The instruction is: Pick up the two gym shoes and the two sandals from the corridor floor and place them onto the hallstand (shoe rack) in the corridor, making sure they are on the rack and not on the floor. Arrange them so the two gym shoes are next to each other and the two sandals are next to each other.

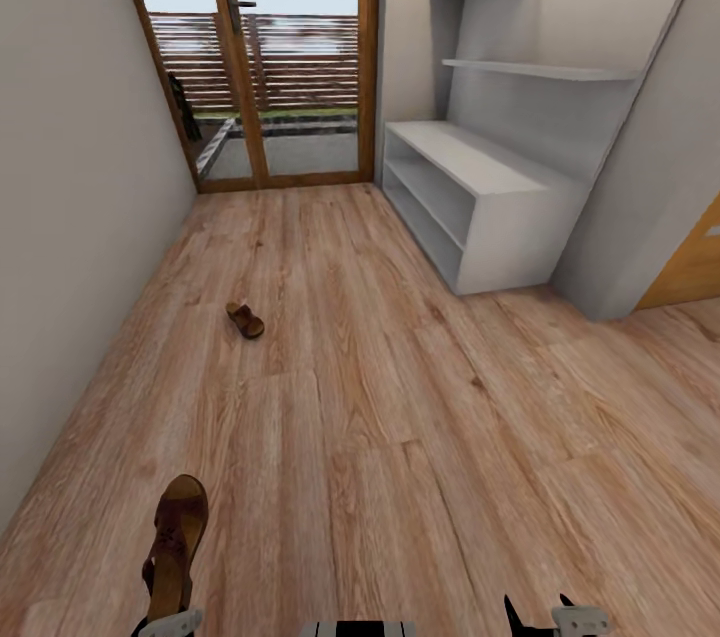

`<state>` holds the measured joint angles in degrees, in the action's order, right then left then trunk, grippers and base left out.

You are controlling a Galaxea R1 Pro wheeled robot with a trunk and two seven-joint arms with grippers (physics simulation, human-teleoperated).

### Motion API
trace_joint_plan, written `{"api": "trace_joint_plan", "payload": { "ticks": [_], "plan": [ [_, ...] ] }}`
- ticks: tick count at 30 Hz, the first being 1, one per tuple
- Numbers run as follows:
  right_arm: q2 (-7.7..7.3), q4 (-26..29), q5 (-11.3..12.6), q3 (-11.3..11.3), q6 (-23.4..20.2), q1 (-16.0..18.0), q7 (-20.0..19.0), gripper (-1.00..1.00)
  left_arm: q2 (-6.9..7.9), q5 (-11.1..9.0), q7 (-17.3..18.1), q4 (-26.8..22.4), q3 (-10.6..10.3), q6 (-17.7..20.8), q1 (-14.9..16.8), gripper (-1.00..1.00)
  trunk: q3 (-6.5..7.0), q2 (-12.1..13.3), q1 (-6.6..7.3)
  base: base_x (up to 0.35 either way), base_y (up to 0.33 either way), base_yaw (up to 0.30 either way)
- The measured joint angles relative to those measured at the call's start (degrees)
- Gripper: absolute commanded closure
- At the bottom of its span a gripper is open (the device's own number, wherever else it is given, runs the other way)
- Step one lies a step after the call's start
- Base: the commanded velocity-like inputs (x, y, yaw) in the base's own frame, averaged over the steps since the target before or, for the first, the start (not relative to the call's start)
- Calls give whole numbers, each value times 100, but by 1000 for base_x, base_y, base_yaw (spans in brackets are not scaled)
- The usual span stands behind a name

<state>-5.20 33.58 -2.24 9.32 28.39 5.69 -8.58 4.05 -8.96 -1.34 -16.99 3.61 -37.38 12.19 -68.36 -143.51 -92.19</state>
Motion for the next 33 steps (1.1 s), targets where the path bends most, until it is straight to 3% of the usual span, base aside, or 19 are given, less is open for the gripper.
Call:
{"api": "trace_joint_plan", "payload": {
  "ticks": [33],
  "plan": [
    [-3,49,2,10,0,-1,-5,-100,-6,0,0,1,-4,0,0,100,285,0,0,323,-115,82]
  ]
}}
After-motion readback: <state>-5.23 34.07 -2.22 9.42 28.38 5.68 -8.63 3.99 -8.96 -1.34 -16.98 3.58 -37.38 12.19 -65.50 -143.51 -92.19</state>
